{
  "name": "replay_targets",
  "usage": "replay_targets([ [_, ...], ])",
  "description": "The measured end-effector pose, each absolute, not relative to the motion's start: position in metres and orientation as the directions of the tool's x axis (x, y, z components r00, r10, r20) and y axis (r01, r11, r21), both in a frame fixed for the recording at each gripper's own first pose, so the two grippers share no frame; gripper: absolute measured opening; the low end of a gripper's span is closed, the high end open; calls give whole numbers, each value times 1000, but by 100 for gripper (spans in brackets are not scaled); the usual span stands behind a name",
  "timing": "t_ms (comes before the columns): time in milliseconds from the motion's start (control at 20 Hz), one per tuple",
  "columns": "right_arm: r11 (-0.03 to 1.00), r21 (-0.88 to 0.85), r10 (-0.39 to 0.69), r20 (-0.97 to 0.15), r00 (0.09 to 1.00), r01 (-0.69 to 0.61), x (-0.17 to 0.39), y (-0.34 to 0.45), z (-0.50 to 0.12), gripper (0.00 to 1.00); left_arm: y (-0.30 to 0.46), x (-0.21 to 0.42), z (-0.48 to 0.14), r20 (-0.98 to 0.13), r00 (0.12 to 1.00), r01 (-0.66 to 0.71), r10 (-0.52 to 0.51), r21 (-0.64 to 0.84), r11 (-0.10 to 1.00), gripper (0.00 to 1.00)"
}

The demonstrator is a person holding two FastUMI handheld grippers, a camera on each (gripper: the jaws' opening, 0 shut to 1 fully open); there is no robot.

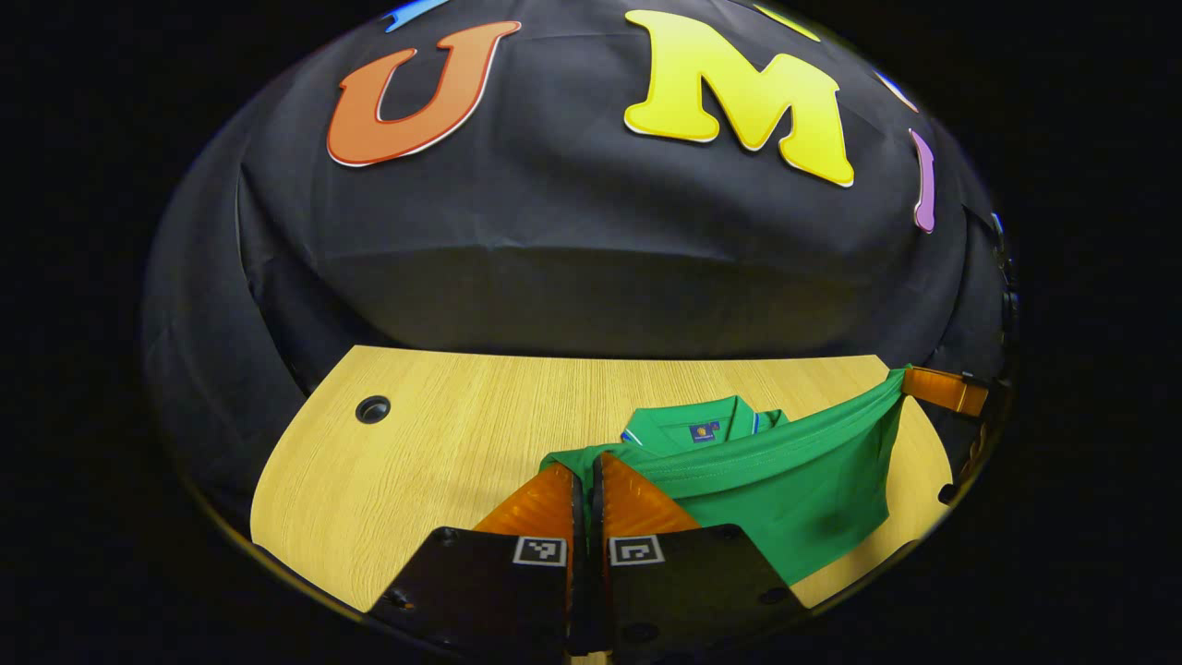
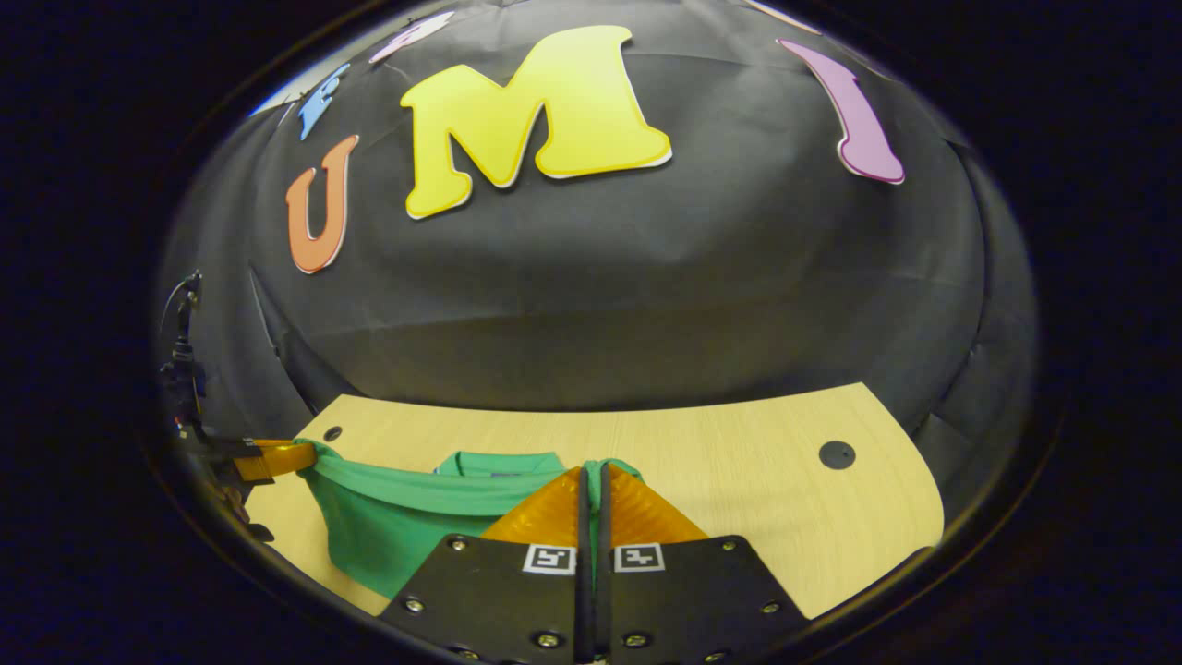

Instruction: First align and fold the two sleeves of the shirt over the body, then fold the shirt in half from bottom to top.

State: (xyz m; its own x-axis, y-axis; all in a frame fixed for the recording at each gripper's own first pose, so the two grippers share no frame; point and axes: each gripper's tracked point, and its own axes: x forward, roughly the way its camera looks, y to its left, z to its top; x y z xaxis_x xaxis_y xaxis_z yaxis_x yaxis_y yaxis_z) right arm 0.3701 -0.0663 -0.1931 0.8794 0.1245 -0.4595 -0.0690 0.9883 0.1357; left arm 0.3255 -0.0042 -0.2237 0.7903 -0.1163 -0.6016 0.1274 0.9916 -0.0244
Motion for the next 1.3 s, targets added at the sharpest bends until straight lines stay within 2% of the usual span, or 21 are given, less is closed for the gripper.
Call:
replay_targets([
  [400,989,139,108,-477,872,-47,413,-68,-232,1,-17,355,-276,-636,760,136,-134,-46,990,3],
  [450,986,160,117,-490,864,-43,418,-65,-243,1,-8,355,-279,-633,770,94,-84,-18,995,7],
  [500,985,168,110,-526,843,-24,416,-64,-262,5,-8,359,-294,-629,772,93,-95,-36,995,38],
  [600,987,158,112,-567,816,-25,415,-63,-285,100,-15,363,-306,-635,765,79,-109,-76,994,100],
  [650,987,155,115,-569,814,-31,414,-61,-290,94,-15,363,-311,-641,762,73,-96,-62,995,100],
  [950,992,120,104,-539,836,-46,417,-57,-280,91,-15,367,-305,-620,781,93,-75,-3,996,100],
  [1000,992,114,102,-532,841,-48,415,-57,-273,93,-14,366,-299,-610,789,94,-74,2,996,100],
  [1300,994,69,103,-457,884,-80,378,-51,-216,93,-4,341,-224,-506,859,94,-69,23,995,100],
])
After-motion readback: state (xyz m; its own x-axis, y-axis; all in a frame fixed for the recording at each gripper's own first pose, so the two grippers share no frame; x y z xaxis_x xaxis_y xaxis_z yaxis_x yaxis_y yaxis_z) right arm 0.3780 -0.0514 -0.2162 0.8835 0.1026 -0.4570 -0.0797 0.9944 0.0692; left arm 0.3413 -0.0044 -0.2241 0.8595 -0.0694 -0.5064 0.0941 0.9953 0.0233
